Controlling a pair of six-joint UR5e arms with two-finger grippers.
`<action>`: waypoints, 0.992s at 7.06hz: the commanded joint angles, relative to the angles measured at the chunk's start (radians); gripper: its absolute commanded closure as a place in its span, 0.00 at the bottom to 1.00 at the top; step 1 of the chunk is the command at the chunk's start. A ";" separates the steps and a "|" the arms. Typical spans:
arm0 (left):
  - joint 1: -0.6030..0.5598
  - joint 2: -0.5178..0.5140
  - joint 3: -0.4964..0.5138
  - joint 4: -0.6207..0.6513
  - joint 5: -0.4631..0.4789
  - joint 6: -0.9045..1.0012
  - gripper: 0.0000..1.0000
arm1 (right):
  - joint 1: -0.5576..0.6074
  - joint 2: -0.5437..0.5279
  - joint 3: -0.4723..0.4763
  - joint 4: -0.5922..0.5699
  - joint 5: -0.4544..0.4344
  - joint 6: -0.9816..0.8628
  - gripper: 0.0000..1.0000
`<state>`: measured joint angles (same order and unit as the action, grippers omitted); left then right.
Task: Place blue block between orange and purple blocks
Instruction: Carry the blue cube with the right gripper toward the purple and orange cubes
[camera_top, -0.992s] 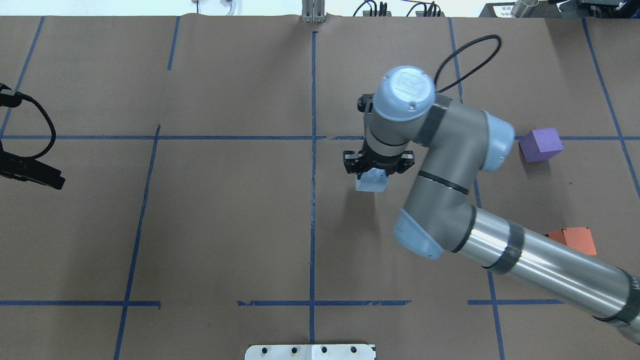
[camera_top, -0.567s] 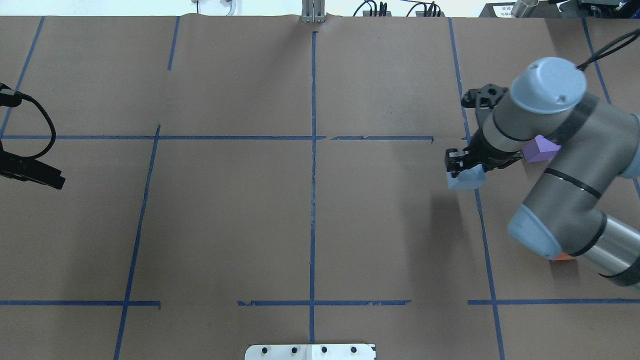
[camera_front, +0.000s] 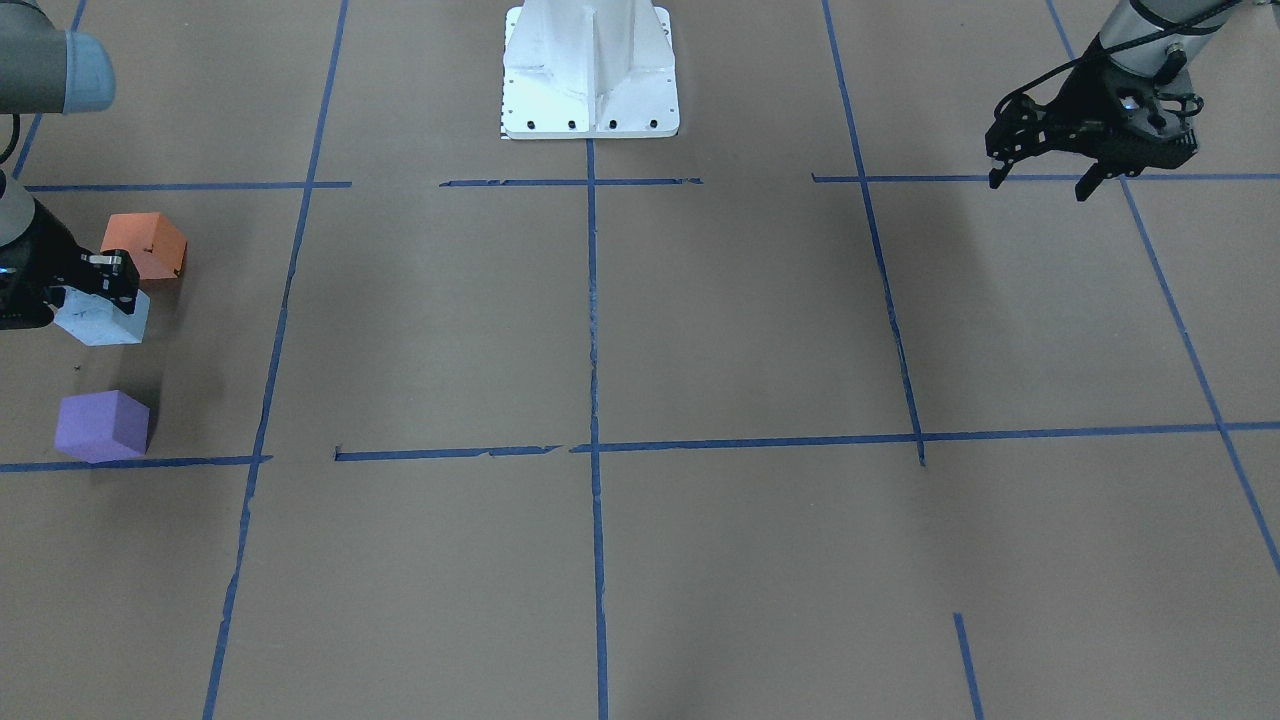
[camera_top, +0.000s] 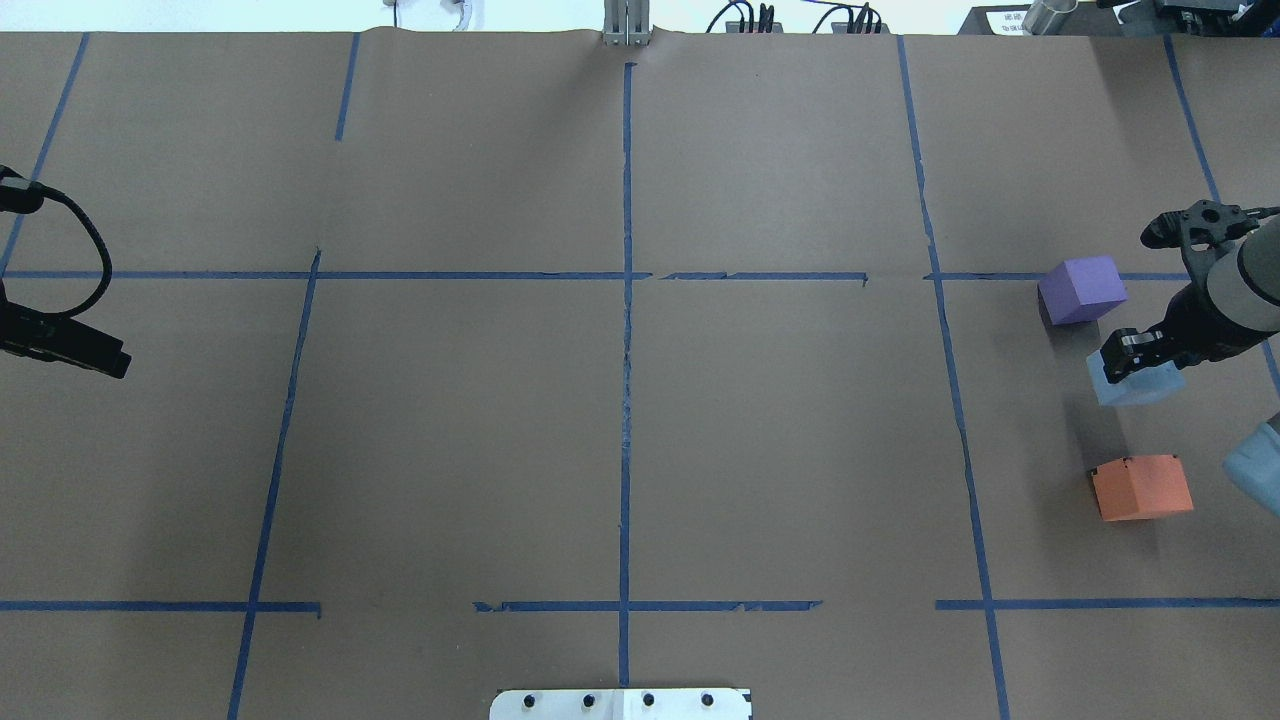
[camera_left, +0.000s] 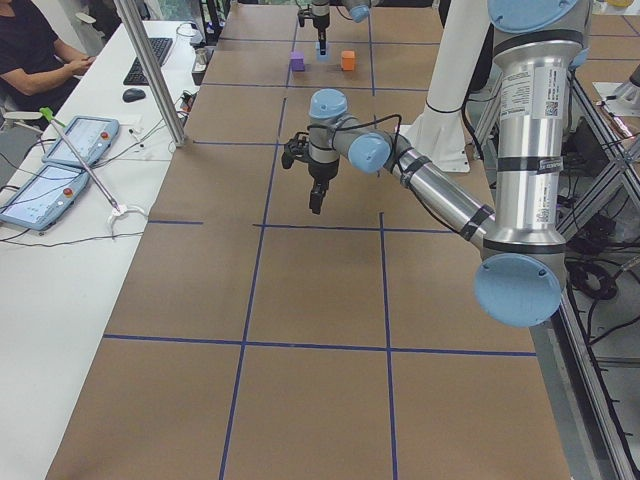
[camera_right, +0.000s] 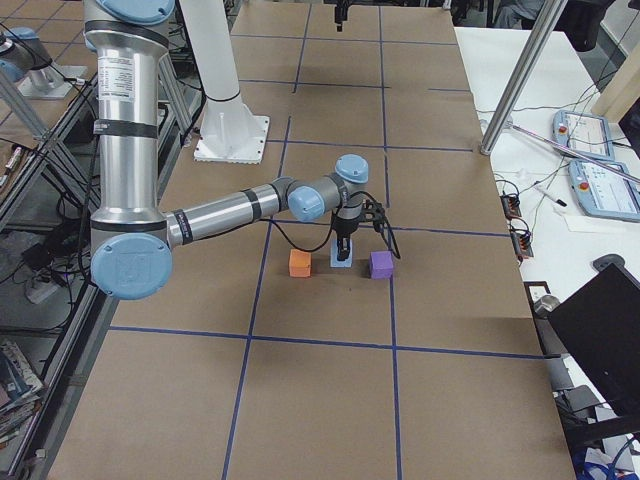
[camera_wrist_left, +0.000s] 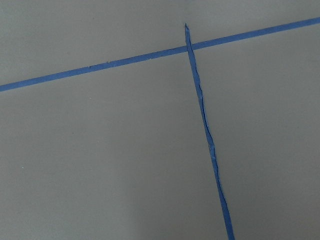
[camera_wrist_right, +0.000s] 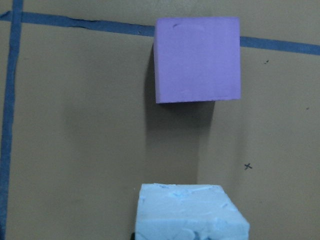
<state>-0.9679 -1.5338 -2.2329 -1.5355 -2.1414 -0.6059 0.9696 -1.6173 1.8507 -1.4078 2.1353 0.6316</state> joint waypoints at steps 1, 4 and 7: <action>0.000 0.001 -0.001 0.000 0.000 0.000 0.00 | -0.002 -0.006 -0.030 0.023 0.002 -0.001 0.87; 0.000 0.000 -0.001 0.000 0.000 0.000 0.00 | -0.031 0.025 -0.061 0.023 0.000 0.005 0.85; 0.000 0.000 -0.002 0.000 0.000 0.000 0.00 | -0.046 0.027 -0.083 0.024 -0.006 0.005 0.84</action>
<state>-0.9679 -1.5340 -2.2340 -1.5355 -2.1414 -0.6059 0.9288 -1.5916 1.7757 -1.3848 2.1322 0.6365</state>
